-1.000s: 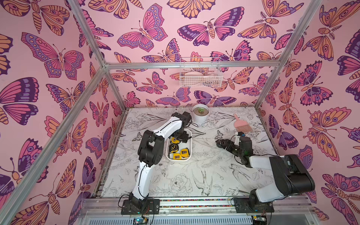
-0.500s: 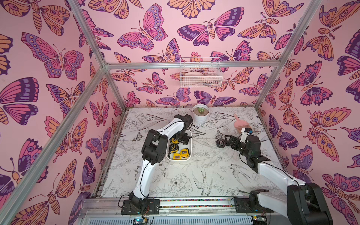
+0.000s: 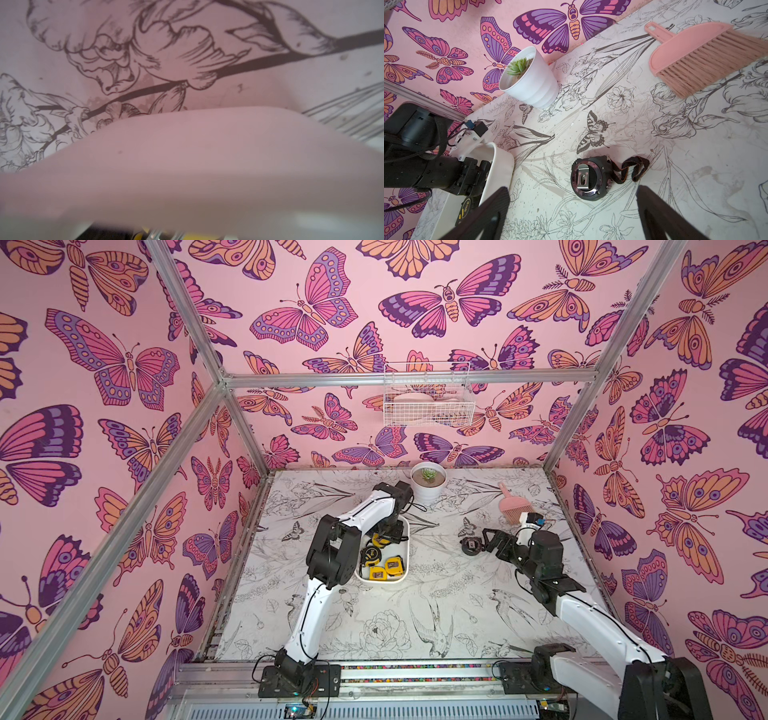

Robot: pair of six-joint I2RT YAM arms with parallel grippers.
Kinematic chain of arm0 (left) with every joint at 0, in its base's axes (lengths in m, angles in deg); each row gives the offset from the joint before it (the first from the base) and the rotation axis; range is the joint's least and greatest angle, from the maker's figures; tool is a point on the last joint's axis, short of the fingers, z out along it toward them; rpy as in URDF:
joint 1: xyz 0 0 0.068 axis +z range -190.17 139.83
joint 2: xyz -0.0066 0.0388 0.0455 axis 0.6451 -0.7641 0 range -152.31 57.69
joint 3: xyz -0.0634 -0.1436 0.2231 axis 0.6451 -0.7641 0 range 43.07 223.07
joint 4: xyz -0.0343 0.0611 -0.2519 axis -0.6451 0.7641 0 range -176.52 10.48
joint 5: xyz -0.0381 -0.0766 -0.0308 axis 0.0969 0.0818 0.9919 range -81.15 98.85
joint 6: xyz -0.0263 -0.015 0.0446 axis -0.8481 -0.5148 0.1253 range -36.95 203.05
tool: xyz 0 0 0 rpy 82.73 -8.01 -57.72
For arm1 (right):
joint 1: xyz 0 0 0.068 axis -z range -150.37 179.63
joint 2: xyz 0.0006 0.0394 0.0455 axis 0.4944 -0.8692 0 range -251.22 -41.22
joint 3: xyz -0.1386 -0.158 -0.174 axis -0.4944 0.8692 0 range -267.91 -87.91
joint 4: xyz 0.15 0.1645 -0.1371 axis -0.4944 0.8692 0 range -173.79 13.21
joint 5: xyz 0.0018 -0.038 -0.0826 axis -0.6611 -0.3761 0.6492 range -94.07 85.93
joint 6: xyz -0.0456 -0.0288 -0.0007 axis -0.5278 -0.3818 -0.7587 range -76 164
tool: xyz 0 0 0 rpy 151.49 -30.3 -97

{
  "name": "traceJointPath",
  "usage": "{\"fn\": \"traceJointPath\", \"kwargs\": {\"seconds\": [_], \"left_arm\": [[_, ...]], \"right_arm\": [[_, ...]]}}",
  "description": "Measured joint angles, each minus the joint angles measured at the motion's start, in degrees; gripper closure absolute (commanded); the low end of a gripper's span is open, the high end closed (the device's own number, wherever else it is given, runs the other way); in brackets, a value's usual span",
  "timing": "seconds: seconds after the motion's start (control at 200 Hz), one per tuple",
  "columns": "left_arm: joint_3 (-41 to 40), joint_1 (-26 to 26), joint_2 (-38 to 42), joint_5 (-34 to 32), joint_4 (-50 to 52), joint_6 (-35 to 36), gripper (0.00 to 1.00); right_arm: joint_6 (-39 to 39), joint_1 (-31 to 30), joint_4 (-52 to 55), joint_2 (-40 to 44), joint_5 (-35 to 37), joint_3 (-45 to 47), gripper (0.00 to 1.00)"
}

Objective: Take the tape measure out of the storage box
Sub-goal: Pick up the tape measure from the storage box.

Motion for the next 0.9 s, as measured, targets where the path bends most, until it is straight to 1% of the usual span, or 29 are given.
{"fn": "traceJointPath", "kwargs": {"seconds": [0.05,0.125,0.195,0.3,0.32,0.371,0.406,0.441,0.536,0.666,0.686,0.731,0.751,0.841,0.901], "left_arm": [[-0.52,-0.07,0.24,0.13,-0.33,0.02,0.1],[-1.86,-0.15,1.14,0.28,-0.52,0.31,0.09],[-2.64,-0.28,1.55,0.26,-0.61,0.52,0.13],[-3.1,-0.37,1.79,0.35,-1.07,0.66,0.22],[-3.13,-0.42,1.79,0.37,-1.25,0.7,0.25],[-3.32,-0.48,1.84,0.48,-1.68,0.48,0.38],[-3.43,-0.5,1.86,0.57,-1.9,0.57,0.42],[-3.52,-0.57,1.9,0.61,-2.08,1.01,0.44],[-3.98,-0.61,2.14,0.5,-2.4,1.86,0.44],[-5.64,-0.61,3.17,0.66,-3.52,1.97,0.38],[-5.92,-0.63,3.34,0.66,-3.65,1.99,0.34],[-6.36,-0.63,3.63,0.63,-3.82,2.01,0.19],[-6.47,-0.63,3.67,0.59,-3.82,2.34,0.16],[-6.49,-0.61,3.74,-0.02,-3.76,2.73,0.09],[-6.4,-0.61,3.74,-0.57,-3.72,3.32,0.08]], "right_arm": [[-0.15,0.0,0.46,0.28,0.0,0.0,0.01],[-0.31,0.0,0.81,0.5,0.0,0.0,0.01],[-0.39,0.0,0.81,0.48,0.0,0.0,0.01],[-0.39,0.0,0.81,0.33,-0.04,-0.02,0.01],[-0.39,0.0,0.79,0.26,-0.04,-0.02,0.01],[-0.37,0.0,0.81,0.15,-0.04,-0.02,0.01],[-0.37,0.0,0.83,0.11,-0.04,-0.02,0.01],[-0.37,0.0,0.85,0.11,-0.04,-0.02,0.01],[-0.37,0.0,0.96,0.15,-0.02,-0.02,0.01],[-0.37,0.0,1.4,0.9,0.0,-0.02,0.01],[-0.37,0.0,1.46,1.07,0.02,-0.02,0.01],[-0.37,0.0,1.66,1.44,0.02,-0.02,0.01],[-0.39,0.0,1.7,1.6,0.02,-0.02,0.01],[-0.37,0.0,1.88,1.64,0.0,-0.02,0.01],[-0.37,0.0,2.08,1.64,-0.02,-0.02,0.01]]}}
